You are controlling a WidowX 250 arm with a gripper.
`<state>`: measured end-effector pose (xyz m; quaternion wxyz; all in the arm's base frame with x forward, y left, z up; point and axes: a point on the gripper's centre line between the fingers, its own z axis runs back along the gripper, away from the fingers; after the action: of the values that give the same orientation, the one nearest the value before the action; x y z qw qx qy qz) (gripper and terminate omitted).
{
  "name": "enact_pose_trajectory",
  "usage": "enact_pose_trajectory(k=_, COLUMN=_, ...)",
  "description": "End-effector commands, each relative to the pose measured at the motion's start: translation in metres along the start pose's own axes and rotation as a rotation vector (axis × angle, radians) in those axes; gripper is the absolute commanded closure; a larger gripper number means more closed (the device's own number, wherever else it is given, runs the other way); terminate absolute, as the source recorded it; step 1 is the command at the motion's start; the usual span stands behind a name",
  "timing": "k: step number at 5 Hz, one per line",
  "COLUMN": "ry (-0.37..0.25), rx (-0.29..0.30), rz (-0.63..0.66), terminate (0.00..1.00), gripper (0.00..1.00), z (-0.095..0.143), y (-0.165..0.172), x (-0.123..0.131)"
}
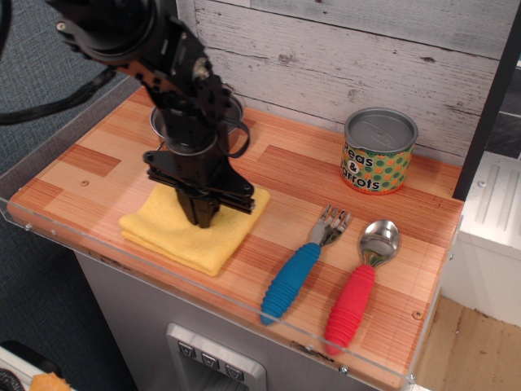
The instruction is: Move the yellow cloth to near the spoons
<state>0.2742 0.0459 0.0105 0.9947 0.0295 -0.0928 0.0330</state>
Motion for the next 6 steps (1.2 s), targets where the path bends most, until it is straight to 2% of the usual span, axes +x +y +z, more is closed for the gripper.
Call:
enact_pose_trajectory(k=1, ry=-0.01, rx=-0.012, rz=-0.023, terminate=0.0, gripper=1.0, z=0.009, y=-0.014, x=0.003)
enact_pose_trajectory(k=5, ry=-0.018, rx=-0.031, rz=-0.035, terminate=0.0, gripper=1.0, z=0.016, y=-0.024, x=0.005)
enact_pose_trajectory(k=6, ry=-0.029, rx=-0.038, rz=-0.027, terminate=0.0, gripper=0.0, z=0.022, y=-0.023, x=0.005)
